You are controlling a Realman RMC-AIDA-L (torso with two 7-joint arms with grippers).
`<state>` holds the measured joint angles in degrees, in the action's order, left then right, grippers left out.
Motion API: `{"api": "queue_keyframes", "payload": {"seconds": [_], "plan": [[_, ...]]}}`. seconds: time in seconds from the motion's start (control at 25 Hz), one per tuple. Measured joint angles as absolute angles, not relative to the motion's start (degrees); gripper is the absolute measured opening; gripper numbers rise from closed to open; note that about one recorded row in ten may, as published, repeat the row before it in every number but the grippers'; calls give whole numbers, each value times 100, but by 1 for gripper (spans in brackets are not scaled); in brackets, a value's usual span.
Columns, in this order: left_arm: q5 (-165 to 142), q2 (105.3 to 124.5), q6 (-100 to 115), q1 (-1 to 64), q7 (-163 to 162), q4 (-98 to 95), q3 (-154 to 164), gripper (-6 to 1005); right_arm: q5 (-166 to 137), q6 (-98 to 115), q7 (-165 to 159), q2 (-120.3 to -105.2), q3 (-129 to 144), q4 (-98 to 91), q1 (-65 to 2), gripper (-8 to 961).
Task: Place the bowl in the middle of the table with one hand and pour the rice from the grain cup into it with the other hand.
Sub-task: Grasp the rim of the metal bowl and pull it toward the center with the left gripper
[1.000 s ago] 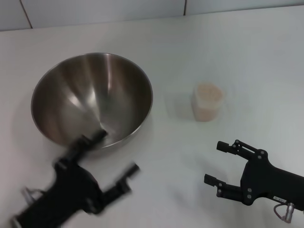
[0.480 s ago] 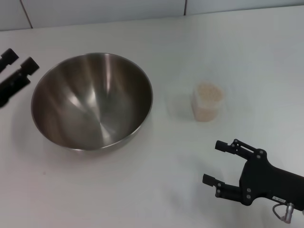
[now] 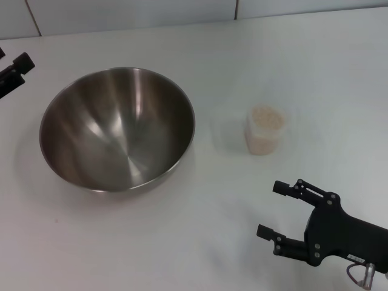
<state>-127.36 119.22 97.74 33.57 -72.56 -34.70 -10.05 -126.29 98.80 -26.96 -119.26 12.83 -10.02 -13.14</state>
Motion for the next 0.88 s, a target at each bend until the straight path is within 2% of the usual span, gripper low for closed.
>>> {"api": "queue_keyframes", "payload": {"seconds": [0.32, 0.52, 0.76, 0.88], "plan": [[-12450, 11918, 9634, 3333, -6017, -3064, -1016, 846, -12621, 9897, -2567, -11922, 1274, -887, -1309, 816], [-11887, 11917, 9400, 3103, -3937, -2040, -1139, 845, -12616, 9900, -2566, -11925, 1274, -887, -1306, 816], [-11674, 11907, 9178, 3059, -3044, -1519, -1187, 843, -12617, 9931, -2566, -11926, 1263, -894, -1300, 816], [-11539, 11851, 9061, 3106, -2348, -1190, -1167, 842, -12617, 9955, -2566, -11921, 1247, -915, -1293, 816]]}}
